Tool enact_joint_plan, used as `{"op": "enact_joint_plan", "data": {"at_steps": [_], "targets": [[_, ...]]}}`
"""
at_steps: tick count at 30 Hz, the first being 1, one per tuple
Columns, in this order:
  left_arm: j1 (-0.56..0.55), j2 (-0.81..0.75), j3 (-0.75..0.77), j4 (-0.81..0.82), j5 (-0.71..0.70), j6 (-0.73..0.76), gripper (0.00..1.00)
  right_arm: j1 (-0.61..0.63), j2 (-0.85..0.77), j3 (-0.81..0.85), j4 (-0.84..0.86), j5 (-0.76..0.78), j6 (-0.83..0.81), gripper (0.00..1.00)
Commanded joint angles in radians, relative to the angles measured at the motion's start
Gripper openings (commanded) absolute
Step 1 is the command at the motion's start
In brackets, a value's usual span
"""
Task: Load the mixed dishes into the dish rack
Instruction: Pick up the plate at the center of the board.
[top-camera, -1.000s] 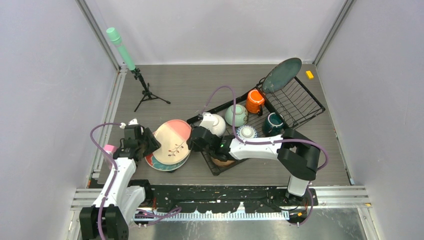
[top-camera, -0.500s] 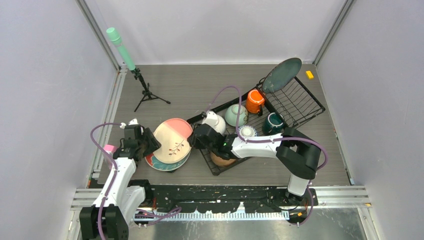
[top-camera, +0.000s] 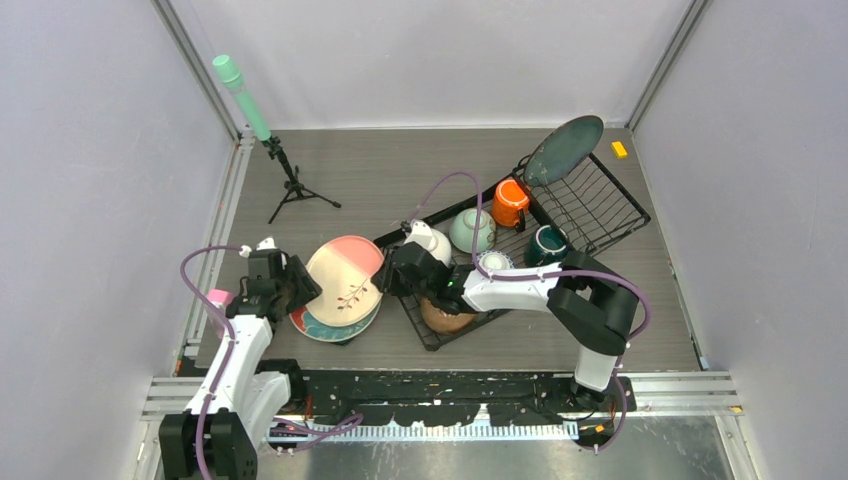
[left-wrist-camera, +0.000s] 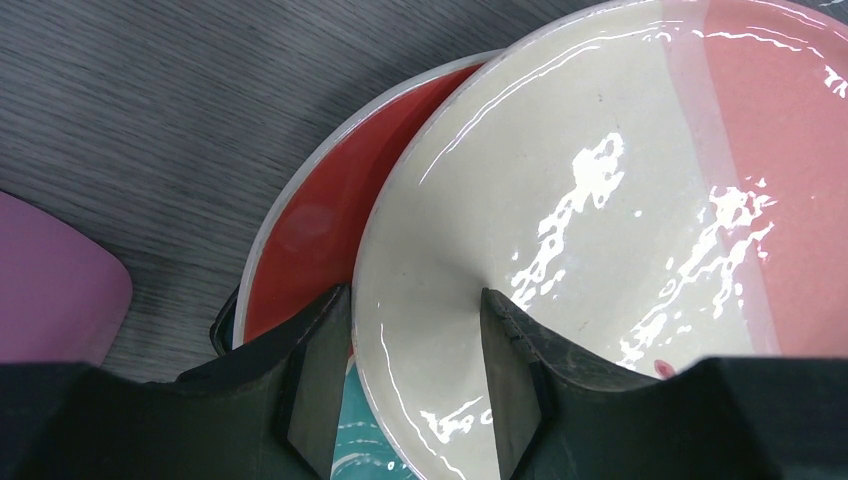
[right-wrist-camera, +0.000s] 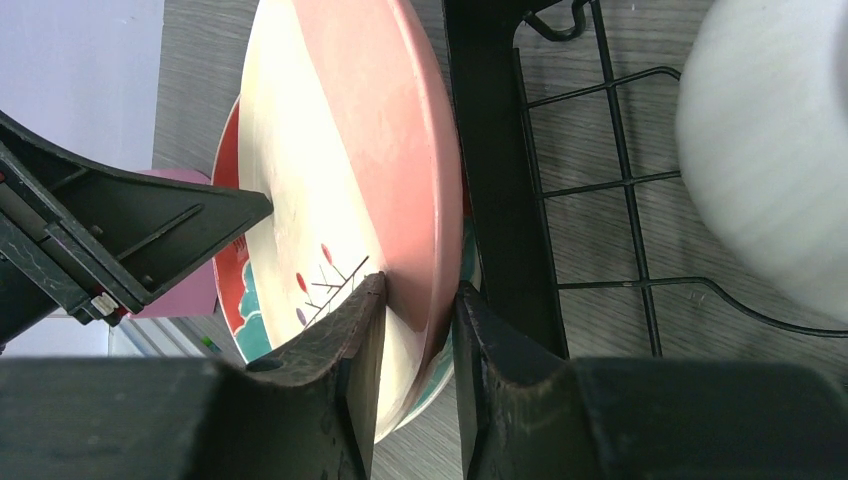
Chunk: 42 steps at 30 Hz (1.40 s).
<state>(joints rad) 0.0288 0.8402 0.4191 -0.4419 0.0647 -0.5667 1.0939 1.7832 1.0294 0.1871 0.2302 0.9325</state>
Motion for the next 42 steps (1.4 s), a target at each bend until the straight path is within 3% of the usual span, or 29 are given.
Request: {"op": "enact_joint_plan", "data": {"at_steps": [1, 6, 11, 24, 31, 38, 42], "targets": [[-0.033, 0.003, 0.003, 0.087, 0.285, -0.062, 0.5, 0.061, 0.016, 0.089, 0.224, -0.26, 0.003, 0.2], [-0.033, -0.002, 0.005, 0.082, 0.271, -0.066, 0.56, 0.061, -0.013, 0.083, 0.222, -0.259, -0.007, 0.02], [-0.033, -0.017, 0.005, 0.085, 0.259, -0.072, 0.64, 0.06, -0.053, 0.08, 0.225, -0.272, -0.009, 0.0], [-0.033, -0.021, 0.006, 0.084, 0.225, -0.079, 0.75, 0.044, -0.129, 0.063, 0.18, -0.272, -0.033, 0.0], [-0.033, 0.0, -0.003, 0.108, 0.256, -0.078, 0.74, 0.027, -0.163, 0.053, 0.175, -0.277, -0.034, 0.0], [-0.033, 0.012, -0.019, 0.154, 0.324, -0.069, 0.63, 0.024, -0.143, 0.086, 0.162, -0.296, -0.031, 0.01], [-0.033, 0.003, -0.033, 0.161, 0.337, -0.072, 0.61, 0.024, -0.115, 0.108, 0.143, -0.286, -0.016, 0.09]]}}
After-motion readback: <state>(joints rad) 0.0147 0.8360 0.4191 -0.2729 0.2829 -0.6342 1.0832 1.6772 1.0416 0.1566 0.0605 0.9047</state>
